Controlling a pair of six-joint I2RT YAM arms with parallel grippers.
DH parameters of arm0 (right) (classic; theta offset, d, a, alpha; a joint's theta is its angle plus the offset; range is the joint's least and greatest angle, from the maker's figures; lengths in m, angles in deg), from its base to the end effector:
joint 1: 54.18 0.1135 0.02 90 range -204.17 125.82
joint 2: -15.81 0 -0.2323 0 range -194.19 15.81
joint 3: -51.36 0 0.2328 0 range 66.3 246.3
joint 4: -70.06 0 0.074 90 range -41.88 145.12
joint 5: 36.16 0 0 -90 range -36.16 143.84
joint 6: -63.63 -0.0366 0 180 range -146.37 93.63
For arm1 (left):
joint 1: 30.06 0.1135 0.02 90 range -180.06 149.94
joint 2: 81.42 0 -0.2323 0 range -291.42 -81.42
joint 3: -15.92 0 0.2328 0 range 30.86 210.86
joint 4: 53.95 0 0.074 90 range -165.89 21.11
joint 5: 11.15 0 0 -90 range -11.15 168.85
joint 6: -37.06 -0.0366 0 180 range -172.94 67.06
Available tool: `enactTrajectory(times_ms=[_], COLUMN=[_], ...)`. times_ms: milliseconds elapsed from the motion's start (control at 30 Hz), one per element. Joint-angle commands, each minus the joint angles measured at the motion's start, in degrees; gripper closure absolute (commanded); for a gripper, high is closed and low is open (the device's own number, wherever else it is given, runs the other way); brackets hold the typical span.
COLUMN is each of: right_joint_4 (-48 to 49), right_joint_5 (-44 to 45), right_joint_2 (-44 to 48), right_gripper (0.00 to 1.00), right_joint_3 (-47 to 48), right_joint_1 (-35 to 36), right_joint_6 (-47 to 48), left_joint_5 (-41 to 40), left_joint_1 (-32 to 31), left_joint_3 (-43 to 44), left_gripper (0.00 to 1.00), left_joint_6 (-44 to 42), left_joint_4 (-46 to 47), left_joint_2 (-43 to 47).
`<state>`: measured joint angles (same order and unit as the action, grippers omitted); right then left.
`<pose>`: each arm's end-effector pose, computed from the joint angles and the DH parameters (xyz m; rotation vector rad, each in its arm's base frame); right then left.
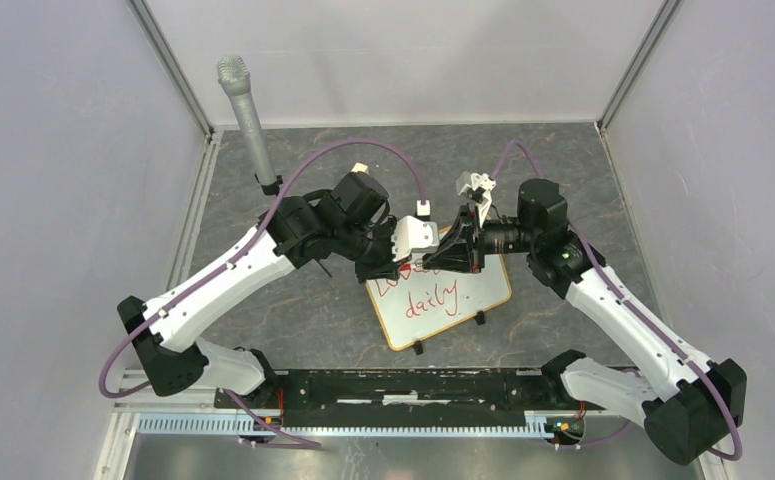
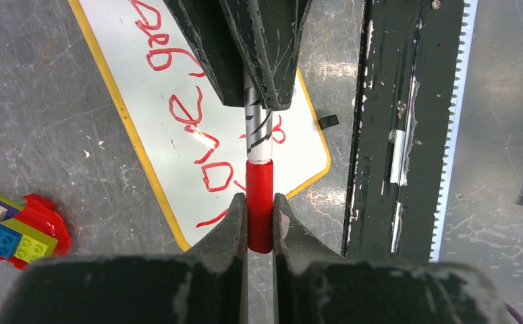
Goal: Write a sentence on the whiteboard
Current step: Close the whiteboard marker at the center of the board.
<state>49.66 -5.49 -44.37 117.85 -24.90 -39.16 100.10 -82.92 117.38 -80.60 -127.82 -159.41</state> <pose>0.1815 0.1379 0.3181 -1.0305 1.6364 1.4344 0.1429 -0.2106 0.3501 1.7240 1.7776 -0.6464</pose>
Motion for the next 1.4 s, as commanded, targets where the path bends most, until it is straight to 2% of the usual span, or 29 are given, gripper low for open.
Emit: enactTrajectory(times_ms=[0,500,700,733,800,1000,1033,1200,1367], right_joint_4=[3.87,5.01,5.7,4.42,0.67,-14.24,-16.12,-22.72,-27.0], right_joint_5=[-0.11,1.18,1.06,1.22,1.85,5.17,5.95,4.23,0.73], right_joint_2=[-0.24,-1.23,-1.26,-1.18,-0.93,0.71,0.85,-1.46,-4.38], right_gripper=[1.0,1.0,1.0,0.98,0.87,0.33,0.28,0.2,0.26], right_joint_3=[-1.18,-2.24,-1.19,-0.8,0.89,6.78,7.52,9.8,11.41], right_joint_1=[1.2,3.9,4.41,4.31,3.67,-0.23,-0.37,-0.36,2.32], right_joint_6=[-1.29,-2.49,-1.16,-0.43,2.24,13.21,15.62,18.77,19.15], left_joint_5=[3.12,6.01,6.12,5.77,5.17,-2.36,-3.79,-14.07,-23.24], left_joint_1=[-1.54,-1.76,-1.88,-1.86,-1.89,-1.89,-2.02,-6.41,-10.88], left_joint_3=[4.58,10.57,9.88,9.37,8.5,3.83,2.55,-2.34,-1.95], left_gripper=[0.97,0.97,0.97,0.97,0.97,0.98,0.98,0.97,0.97], left_joint_6=[2.89,6.45,6.23,5.52,1.98,-17.09,-18.97,-29.71,-33.66], left_joint_4=[7.47,10.07,10.1,9.65,7.0,-3.78,-4.64,-8.49,-9.59], left_joint_2=[-1.48,-5.19,-5.32,-4.88,-3.84,2.7,3.71,6.02,3.3])
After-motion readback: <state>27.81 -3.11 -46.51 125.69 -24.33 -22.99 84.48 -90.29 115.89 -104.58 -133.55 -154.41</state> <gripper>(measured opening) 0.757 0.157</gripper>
